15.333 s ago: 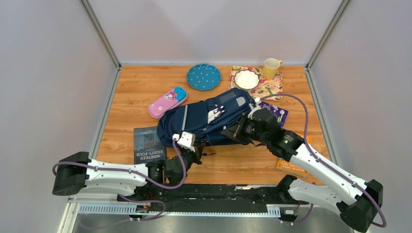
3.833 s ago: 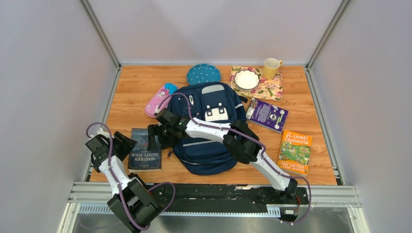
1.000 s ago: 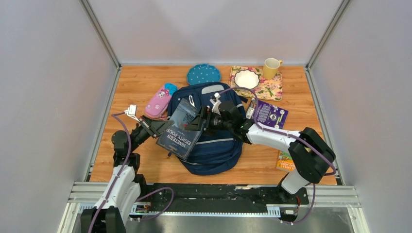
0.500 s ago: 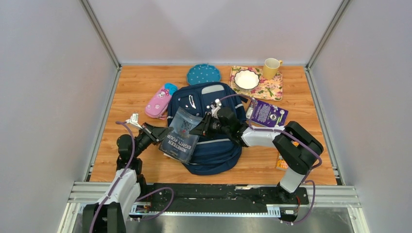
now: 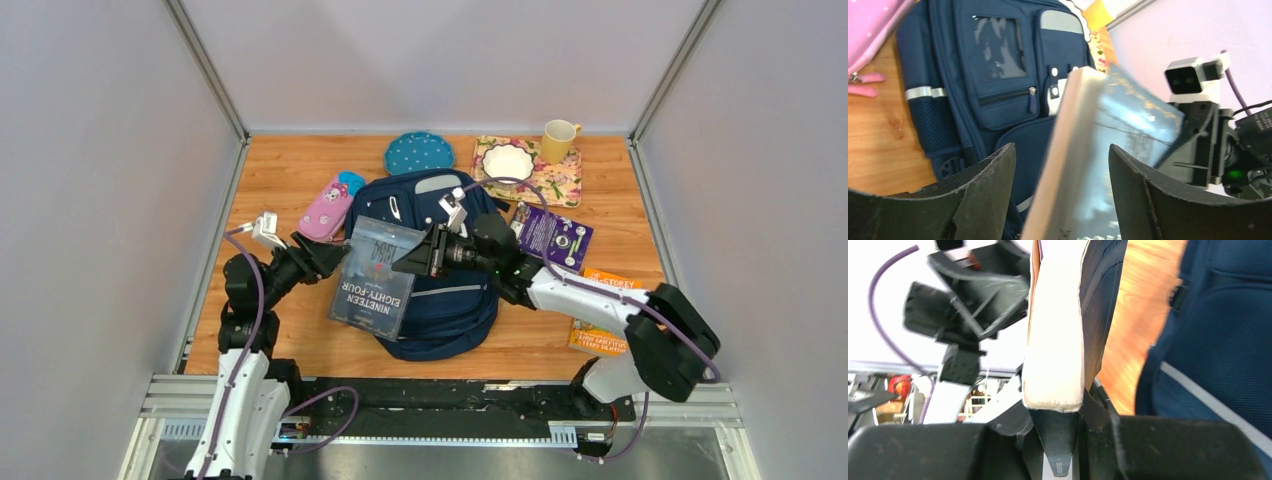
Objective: Pack the student bag
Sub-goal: Pick up the book from the center of the board.
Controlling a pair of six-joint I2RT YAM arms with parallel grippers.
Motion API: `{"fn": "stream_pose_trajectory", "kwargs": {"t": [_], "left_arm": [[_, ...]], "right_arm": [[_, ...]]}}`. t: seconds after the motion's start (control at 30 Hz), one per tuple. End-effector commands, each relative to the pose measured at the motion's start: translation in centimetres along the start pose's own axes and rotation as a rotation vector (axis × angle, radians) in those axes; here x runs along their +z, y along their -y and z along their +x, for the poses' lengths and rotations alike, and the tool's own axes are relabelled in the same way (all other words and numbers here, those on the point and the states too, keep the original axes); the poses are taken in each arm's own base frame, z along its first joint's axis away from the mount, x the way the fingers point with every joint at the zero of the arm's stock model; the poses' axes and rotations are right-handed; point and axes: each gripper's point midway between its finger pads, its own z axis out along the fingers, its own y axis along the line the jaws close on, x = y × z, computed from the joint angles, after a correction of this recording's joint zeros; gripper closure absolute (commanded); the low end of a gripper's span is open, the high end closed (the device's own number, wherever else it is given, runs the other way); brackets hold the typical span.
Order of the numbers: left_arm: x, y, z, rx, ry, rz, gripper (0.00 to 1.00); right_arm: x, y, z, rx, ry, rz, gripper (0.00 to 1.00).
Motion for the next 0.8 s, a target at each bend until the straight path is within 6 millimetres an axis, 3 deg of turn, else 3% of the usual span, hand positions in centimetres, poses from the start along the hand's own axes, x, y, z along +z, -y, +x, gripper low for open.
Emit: {"fn": "stream_pose_trajectory", "kwargs": {"t": [0.0, 0.2, 0.4, 0.5, 0.6, 0.7, 0.77], "left_arm": [[0.0, 3.5, -1.3, 0.042, 0.003, 0.139, 0.25], [-0.9, 8.7, -2.6, -0.018, 0.016, 0.399, 0.24], [-1.9, 11.8, -3.0, -0.004, -0.006, 0.521, 0.24], [-2.8, 12.9, -3.0, -0.011, -0.01, 0.569, 0.23], [-2.1, 12.0, -3.8, 0.056, 0.005, 0.446, 0.23], [-2.1, 11.6, -4.1, 0.125, 0.029, 0.402, 0.23], [-2.5, 12.2, -4.3, 0.107, 0.049, 0.426, 0.23]], "right_arm": [[-4.0, -10.6, -1.2, -0.196, 0.017, -0.284, 1.0], [-7.3, -14.6, -1.0, -0.283, 0.023, -0.344, 1.0], [-9.0, -16.2, -0.5, -0.331, 0.015, -0.381, 1.0], [-9.1, -15.3, -1.1, -0.329, 0.046, -0.314, 1.0], [-9.8, -13.7, -2.3, -0.316, 0.111, -0.234, 1.0], [-11.0, -11.3, -4.8, -0.294, 0.25, -0.073, 1.0], [-11.5, -9.7, -5.0, -0.272, 0.256, -0.014, 1.0]]}}
